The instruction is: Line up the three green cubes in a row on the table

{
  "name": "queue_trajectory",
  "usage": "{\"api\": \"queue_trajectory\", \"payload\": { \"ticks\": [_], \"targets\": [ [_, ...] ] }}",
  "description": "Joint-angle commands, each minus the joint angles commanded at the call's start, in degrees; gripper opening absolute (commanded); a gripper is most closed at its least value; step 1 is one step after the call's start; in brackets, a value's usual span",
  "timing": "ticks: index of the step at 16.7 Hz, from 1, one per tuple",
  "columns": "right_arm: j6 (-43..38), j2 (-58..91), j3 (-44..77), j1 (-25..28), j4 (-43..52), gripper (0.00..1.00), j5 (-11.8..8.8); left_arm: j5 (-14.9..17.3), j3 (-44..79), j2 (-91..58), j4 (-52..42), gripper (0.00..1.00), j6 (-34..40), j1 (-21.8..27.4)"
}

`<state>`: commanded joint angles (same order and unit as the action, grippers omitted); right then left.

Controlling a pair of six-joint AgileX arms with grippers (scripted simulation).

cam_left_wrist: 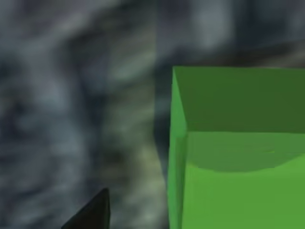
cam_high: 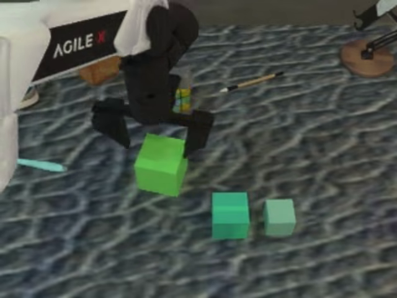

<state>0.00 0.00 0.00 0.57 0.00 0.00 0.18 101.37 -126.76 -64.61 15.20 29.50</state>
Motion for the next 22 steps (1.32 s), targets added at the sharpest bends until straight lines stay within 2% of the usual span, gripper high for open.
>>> {"api": "queue_trajectory", "payload": {
  "ticks": [5, 10, 22],
  "targets": [
    [0.0, 0.0, 0.0, 0.0, 0.0, 1.0, 0.0, 0.0, -7.1, -3.2, 10.5, 1.0, 0.0, 0.0],
    [0.0, 0.0, 0.0, 0.0, 0.0, 1.0, 0.0, 0.0, -7.7, -3.5, 11.2, 1.0, 0.0, 0.1],
    [0.0, 0.0, 0.0, 0.0, 0.0, 1.0, 0.0, 0.0, -7.7, -3.5, 11.2, 0.1, 0.0, 0.1]
  ]
}}
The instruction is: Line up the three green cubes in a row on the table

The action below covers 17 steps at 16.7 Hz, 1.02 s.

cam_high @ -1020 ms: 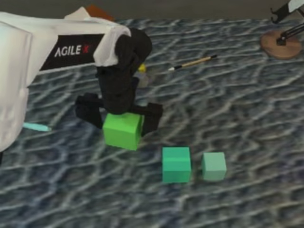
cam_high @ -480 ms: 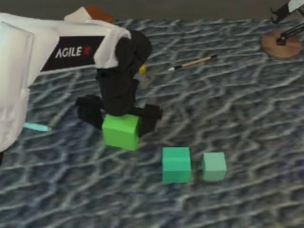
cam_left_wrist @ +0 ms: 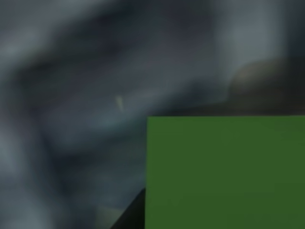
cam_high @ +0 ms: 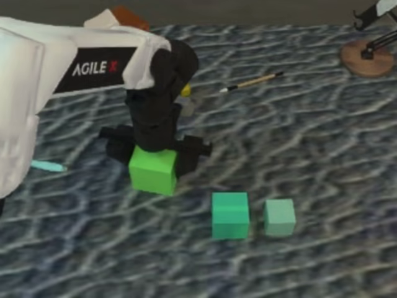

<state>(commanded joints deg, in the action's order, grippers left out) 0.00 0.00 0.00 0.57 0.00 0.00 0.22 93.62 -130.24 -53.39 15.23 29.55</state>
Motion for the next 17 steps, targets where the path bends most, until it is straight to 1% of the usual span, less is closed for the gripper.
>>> {"api": "queue_trajectory", "payload": {
  "ticks": [1, 2, 11, 13, 17],
  "targets": [
    [0.0, 0.0, 0.0, 0.0, 0.0, 1.0, 0.0, 0.0, 0.0, 0.0, 0.0, 0.02, 0.0, 0.0],
    [0.0, 0.0, 0.0, 0.0, 0.0, 1.0, 0.0, 0.0, 0.0, 0.0, 0.0, 0.0, 0.0, 0.0],
    [0.0, 0.0, 0.0, 0.0, 0.0, 1.0, 0.0, -0.1, 0.2, 0.4, -0.3, 0.0, -0.1, -0.1],
    [0.0, 0.0, 0.0, 0.0, 0.0, 1.0, 0.0, -0.1, 1.9, 1.0, -2.5, 0.0, -0.1, -0.2],
    [0.0, 0.0, 0.0, 0.0, 0.0, 1.0, 0.0, -0.2, 7.1, 3.5, -10.7, 0.0, 0.0, -0.8]
  ]
}}
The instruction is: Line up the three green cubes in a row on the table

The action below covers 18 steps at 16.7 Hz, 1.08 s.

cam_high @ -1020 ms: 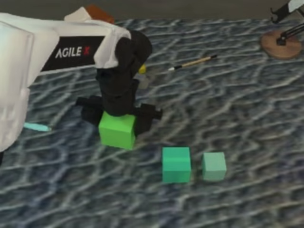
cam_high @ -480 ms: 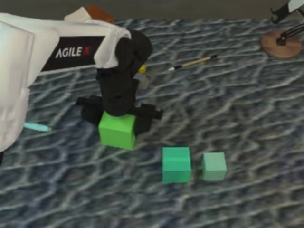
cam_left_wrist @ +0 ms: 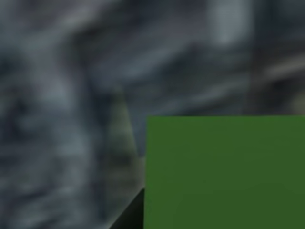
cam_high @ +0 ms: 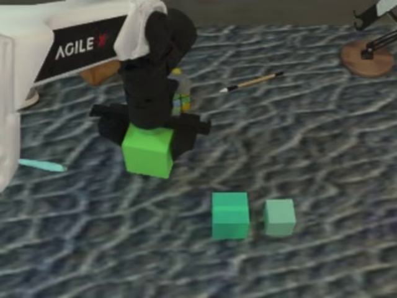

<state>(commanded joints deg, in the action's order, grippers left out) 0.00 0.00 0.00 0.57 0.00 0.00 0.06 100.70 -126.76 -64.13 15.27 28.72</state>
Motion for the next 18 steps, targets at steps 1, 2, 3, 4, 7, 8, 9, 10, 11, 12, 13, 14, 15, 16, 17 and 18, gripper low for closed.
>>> {"api": "queue_trajectory", "payload": {
  "ticks": [1, 2, 3, 4, 7, 8, 9, 10, 11, 12, 13, 14, 15, 16, 17, 18],
  "targets": [
    [0.0, 0.0, 0.0, 0.0, 0.0, 1.0, 0.0, 0.0, 1.1, 0.6, -1.6, 0.0, 0.0, -0.1],
    [0.0, 0.0, 0.0, 0.0, 0.0, 1.0, 0.0, 0.0, 1.8, 1.1, -2.6, 0.0, 0.0, -0.3],
    [0.0, 0.0, 0.0, 0.0, 0.0, 1.0, 0.0, 0.1, 2.1, 1.3, -3.0, 0.0, 0.0, -0.3],
    [0.0, 0.0, 0.0, 0.0, 0.0, 1.0, 0.0, 0.1, 2.1, 1.3, -3.0, 0.0, 0.0, -0.3],
    [0.0, 0.0, 0.0, 0.0, 0.0, 1.0, 0.0, 0.0, 1.8, 1.3, -2.8, 0.0, 0.1, 0.1],
    [0.0, 0.0, 0.0, 0.0, 0.0, 1.0, 0.0, 0.0, 1.0, 2.1, -2.6, 0.0, 0.8, 0.4],
    [0.0, 0.0, 0.0, 0.0, 0.0, 1.0, 0.0, 0.0, -0.3, 3.4, -2.3, 0.0, 2.2, 0.8],
    [0.0, 0.0, 0.0, 0.0, 0.0, 1.0, 0.0, -0.1, -2.3, 5.1, -2.0, 0.0, 4.0, 1.3],
    [0.0, 0.0, 0.0, 0.0, 0.0, 1.0, 0.0, -0.1, -4.6, 7.0, -1.6, 0.0, 6.1, 2.0],
    [0.0, 0.0, 0.0, 0.0, 0.0, 1.0, 0.0, -0.1, -7.3, 9.0, -1.2, 0.0, 8.4, 2.7],
    [0.0, 0.0, 0.0, 0.0, 0.0, 1.0, 0.0, -0.1, -10.1, 11.1, -0.8, 0.0, 11.0, 3.4],
    [0.0, 0.0, 0.0, 0.0, 0.0, 1.0, 0.0, -0.1, -12.8, 13.2, -0.4, 0.0, 13.5, 4.1],
    [0.0, 0.0, 0.0, 0.0, 0.0, 1.0, 0.0, -0.1, -15.1, 15.2, 0.0, 0.0, 15.8, 4.8],
    [0.0, 0.0, 0.0, 0.0, 0.0, 1.0, 0.0, -0.1, -16.7, 16.7, 0.3, 0.0, 17.4, 5.4],
    [0.0, 0.0, 0.0, 0.0, 0.0, 1.0, 0.0, -0.1, -17.8, 17.8, 0.5, 0.0, 18.5, 5.8],
    [0.0, 0.0, 0.0, 0.0, 0.0, 1.0, 0.0, -0.1, -18.2, 18.2, 0.6, 0.0, 18.9, 6.0]
  ]
}}
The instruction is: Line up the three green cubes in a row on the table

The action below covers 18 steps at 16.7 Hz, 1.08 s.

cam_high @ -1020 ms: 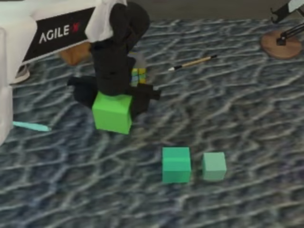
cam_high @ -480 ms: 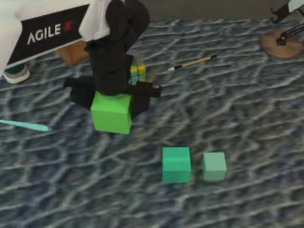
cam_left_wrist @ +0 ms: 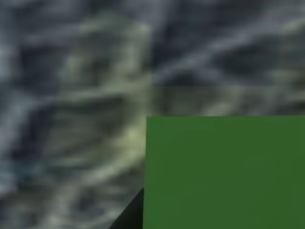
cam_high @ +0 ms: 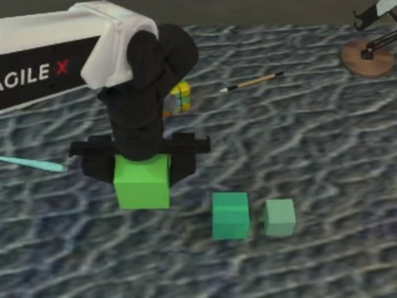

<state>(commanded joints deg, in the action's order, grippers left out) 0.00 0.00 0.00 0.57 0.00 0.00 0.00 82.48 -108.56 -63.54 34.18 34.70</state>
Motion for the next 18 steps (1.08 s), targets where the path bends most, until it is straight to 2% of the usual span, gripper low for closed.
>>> {"api": "queue_trajectory", "payload": {
  "ticks": [5, 12, 17, 18],
  "targets": [
    [0.0, 0.0, 0.0, 0.0, 0.0, 1.0, 0.0, 0.0, -0.6, -0.5, 0.9, 0.0, -0.2, -0.3],
    [0.0, 0.0, 0.0, 0.0, 0.0, 1.0, 0.0, 0.0, -9.5, -4.4, 14.1, 0.0, 0.0, 0.0],
    [0.0, 0.0, 0.0, 0.0, 0.0, 1.0, 0.0, 0.0, -10.2, -4.8, 15.0, 0.0, 0.0, 0.0],
    [0.0, 0.0, 0.0, 0.0, 0.0, 1.0, 0.0, 0.0, -10.2, -4.8, 15.0, 0.08, 0.0, 0.0]
  ]
}}
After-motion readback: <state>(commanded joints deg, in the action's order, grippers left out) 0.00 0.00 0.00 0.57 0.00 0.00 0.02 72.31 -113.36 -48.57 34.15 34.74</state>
